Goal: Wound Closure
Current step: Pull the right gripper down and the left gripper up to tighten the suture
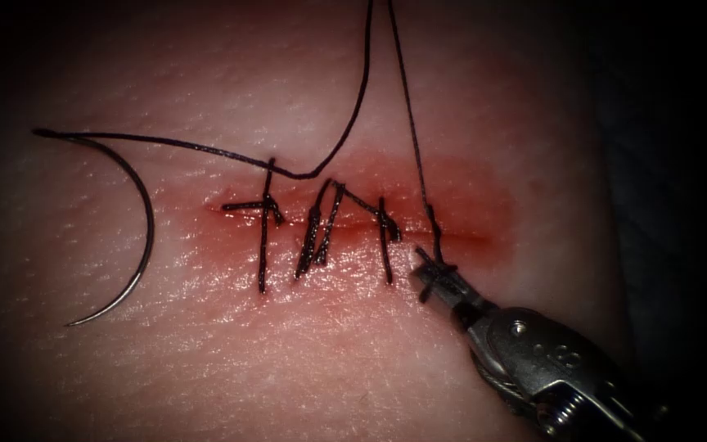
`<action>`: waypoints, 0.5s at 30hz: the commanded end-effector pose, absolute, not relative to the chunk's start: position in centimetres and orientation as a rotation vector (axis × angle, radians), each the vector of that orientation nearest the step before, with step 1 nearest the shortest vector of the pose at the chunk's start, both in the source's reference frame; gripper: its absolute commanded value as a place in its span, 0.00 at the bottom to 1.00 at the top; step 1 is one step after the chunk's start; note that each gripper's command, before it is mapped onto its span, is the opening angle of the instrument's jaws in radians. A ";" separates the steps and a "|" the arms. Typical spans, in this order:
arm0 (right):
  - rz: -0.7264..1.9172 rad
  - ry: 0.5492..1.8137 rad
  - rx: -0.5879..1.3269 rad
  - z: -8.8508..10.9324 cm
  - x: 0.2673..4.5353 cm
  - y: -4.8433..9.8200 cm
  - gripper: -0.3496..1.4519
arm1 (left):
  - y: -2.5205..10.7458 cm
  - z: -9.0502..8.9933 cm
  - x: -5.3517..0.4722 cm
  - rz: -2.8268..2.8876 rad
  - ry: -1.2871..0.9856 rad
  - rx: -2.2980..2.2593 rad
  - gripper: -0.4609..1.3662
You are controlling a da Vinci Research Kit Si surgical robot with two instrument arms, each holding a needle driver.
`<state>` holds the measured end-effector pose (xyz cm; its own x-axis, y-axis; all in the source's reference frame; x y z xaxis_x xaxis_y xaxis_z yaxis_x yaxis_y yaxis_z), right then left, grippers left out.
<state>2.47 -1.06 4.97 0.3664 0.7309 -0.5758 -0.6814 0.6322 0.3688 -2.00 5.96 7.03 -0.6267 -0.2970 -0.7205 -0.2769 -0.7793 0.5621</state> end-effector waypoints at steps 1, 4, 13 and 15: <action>0.871 0.797 0.097 4.9 2.47 -1.1 0.00 | 6.0 7.0 -1.95 -2.626 -1.026 1.344 0.06; 0.829 0.813 0.116 4.9 2.48 -1.1 0.00 | 6.0 7.0 -1.89 -2.630 -1.031 1.328 0.06; 0.722 0.879 0.176 4.7 2.37 -1.2 0.00 | 6.2 7.1 -1.82 -2.636 -1.027 1.308 0.06; 0.706 0.888 0.212 4.7 2.35 -1.2 0.00 | 6.2 7.1 -1.83 -2.633 -1.027 1.301 0.06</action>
